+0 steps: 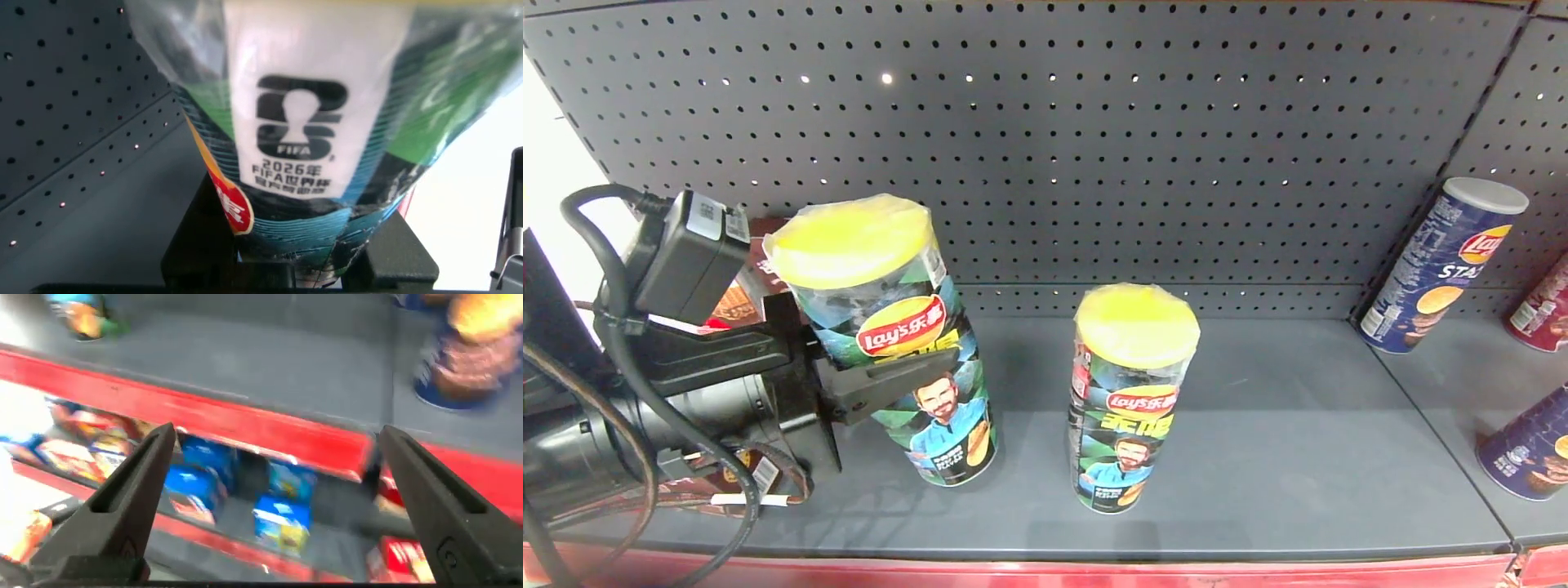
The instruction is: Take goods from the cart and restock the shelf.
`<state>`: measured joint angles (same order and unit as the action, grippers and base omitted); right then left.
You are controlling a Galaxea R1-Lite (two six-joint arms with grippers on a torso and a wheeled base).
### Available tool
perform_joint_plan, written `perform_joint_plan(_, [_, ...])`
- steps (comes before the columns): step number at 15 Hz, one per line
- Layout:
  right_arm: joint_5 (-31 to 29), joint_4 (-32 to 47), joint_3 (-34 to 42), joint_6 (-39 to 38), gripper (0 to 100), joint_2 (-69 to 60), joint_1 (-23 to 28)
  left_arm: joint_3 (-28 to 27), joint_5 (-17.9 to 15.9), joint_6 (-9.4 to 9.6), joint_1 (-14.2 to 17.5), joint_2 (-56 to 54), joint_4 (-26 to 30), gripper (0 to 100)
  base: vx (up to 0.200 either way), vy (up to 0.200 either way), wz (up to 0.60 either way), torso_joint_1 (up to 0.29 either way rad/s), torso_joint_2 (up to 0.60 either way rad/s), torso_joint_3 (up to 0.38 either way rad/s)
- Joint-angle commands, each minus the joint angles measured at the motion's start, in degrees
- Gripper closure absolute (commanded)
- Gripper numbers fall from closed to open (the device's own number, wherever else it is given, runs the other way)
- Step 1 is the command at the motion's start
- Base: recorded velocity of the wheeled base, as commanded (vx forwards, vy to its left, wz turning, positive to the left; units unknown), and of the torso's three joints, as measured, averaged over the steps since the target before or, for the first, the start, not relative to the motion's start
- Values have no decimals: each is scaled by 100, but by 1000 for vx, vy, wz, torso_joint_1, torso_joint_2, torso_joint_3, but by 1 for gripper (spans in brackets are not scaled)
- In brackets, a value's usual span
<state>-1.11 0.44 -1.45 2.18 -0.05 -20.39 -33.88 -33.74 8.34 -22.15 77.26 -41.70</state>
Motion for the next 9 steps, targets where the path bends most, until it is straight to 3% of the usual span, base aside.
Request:
perform_joint_plan(1, [120,-88,145,-25,0,5,-26,-5,-9,10,-26,-62,-4,100,0,0,0,0,0,0])
perform_joint_plan(7, [102,-79,145,-104,0,5,-26,-312,-9,-8,-501,-106,127,100,0,0,0,0,0,0])
perform_joint_plan(9, [102,-79,145,-104,0,5,-26,-699,-291,-96,-492,-27,532,100,0,0,0,0,0,0])
